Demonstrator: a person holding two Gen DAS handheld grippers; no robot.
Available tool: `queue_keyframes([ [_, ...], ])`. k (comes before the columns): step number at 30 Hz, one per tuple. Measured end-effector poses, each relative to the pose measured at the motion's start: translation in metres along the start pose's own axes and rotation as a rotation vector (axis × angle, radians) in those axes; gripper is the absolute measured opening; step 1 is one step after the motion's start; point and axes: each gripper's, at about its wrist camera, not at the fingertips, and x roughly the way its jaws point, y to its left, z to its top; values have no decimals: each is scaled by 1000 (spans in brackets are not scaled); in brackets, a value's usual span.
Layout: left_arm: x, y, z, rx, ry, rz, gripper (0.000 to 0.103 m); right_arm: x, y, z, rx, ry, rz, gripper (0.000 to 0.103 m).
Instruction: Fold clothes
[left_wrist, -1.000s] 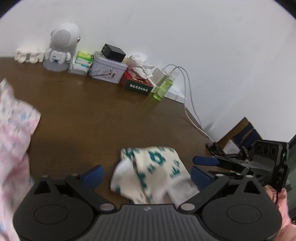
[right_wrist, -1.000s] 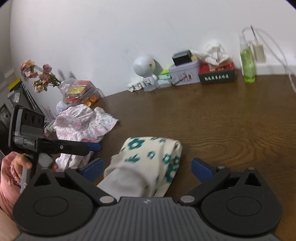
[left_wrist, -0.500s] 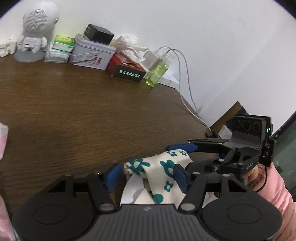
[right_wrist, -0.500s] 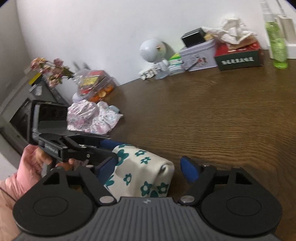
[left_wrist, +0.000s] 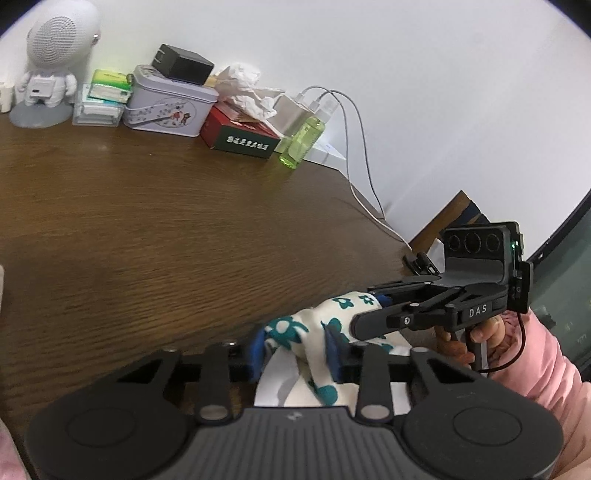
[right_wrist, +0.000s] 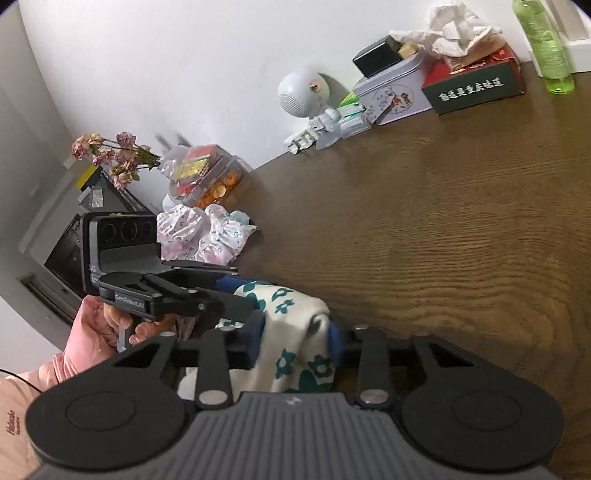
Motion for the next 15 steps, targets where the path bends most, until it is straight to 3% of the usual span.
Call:
queue_keyframes([
  [3,-4,-9,-1,39,-22,30,19,-2,8,-1,-32,-17,-18,21],
  [9,-27,-38,9,158,-142,64,17,-16,42,6,-172,-94,-76,19],
  [15,-50,-81,32,356,-287,150,16,-33,89,16,-388,-166,-169,19],
])
